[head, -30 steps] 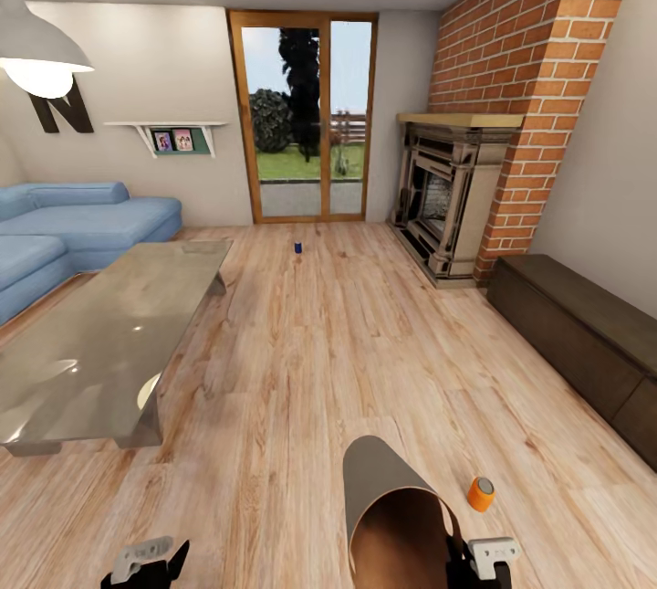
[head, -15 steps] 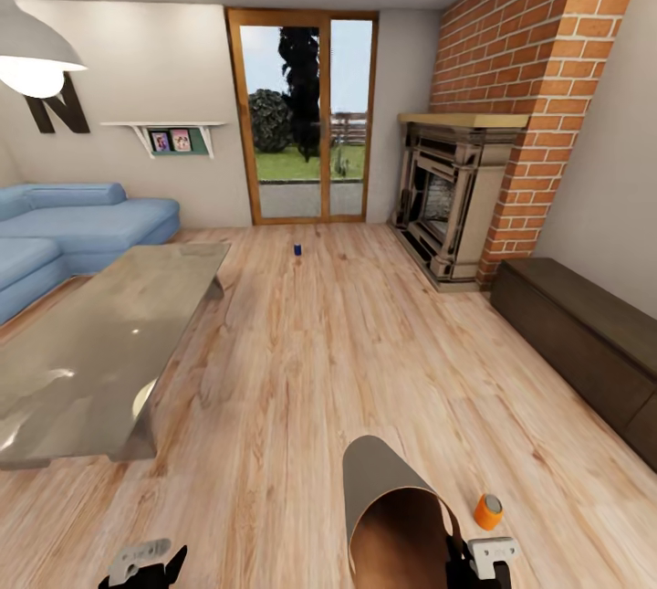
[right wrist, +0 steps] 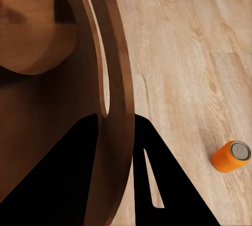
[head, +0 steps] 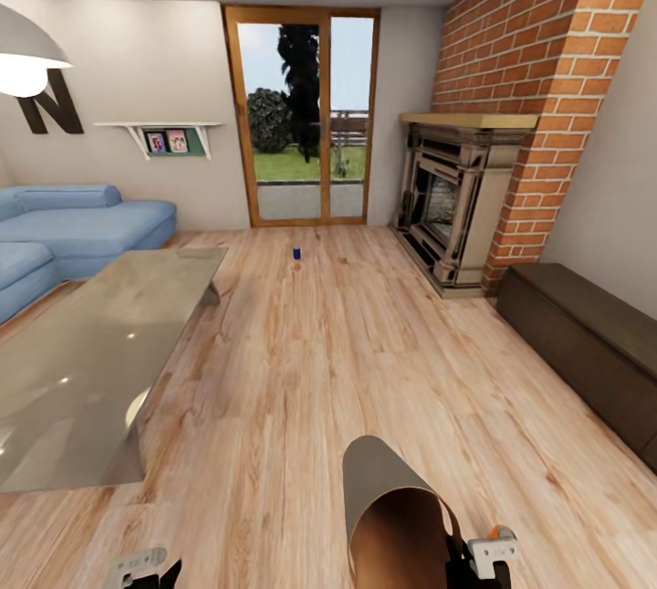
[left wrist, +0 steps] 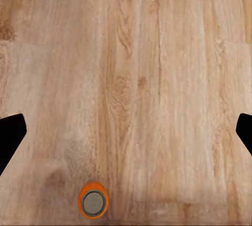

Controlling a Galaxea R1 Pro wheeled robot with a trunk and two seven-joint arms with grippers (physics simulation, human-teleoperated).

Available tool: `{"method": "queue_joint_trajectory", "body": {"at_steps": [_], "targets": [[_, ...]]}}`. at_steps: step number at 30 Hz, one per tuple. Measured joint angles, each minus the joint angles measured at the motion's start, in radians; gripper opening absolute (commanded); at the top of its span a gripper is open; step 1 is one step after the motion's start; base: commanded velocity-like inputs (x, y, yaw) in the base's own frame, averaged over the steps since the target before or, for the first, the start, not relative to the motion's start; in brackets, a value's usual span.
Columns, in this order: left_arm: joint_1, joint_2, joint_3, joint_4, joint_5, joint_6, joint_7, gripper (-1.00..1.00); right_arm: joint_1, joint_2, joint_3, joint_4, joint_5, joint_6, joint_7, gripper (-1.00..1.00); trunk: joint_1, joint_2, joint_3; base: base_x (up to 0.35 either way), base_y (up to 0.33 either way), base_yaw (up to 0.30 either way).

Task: Put the three can of soda from the living room inside the tash can in the kitchen.

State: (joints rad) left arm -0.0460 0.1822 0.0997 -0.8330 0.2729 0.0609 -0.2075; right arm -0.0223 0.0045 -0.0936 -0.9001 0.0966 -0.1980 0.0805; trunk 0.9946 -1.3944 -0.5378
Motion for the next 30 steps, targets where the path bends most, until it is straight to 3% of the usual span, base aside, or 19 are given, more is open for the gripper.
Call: {"method": "queue_joint_trajectory", "body": {"at_steps": [15, 18, 27, 30], "targets": [[0.0, 0.016, 0.0, 0.069, -0.001, -0.009, 0.008, 1.0, -0.057, 0.008, -0.01, -0.025, -0.002, 0.019, 0.001, -1.0, 0.0, 0.0, -0.007, 0.037, 0.0, 0.0], [0.0, 0.026, 0.0, 0.099, -0.002, -0.016, 0.01, 1.0, -0.094, 0.012, -0.01, -0.069, -0.002, 0.11, 0.001, -1.0, 0.0, 0.0, -0.009, 0.0, 0.0, 0.0], [-0.003, 0.042, 0.0, 0.152, 0.0, -0.019, 0.057, 1.0, -0.135, 0.015, -0.005, -0.118, -0.003, 0.16, 0.001, -1.0, 0.0, 0.0, -0.013, 0.0, 0.0, 0.0], [-0.006, 0.046, 0.0, 0.165, -0.001, -0.019, 0.065, 1.0, -0.153, 0.029, 0.003, -0.201, -0.003, 0.248, 0.003, -1.0, 0.0, 0.0, -0.013, 0.0, 0.0, 0.0]]}}
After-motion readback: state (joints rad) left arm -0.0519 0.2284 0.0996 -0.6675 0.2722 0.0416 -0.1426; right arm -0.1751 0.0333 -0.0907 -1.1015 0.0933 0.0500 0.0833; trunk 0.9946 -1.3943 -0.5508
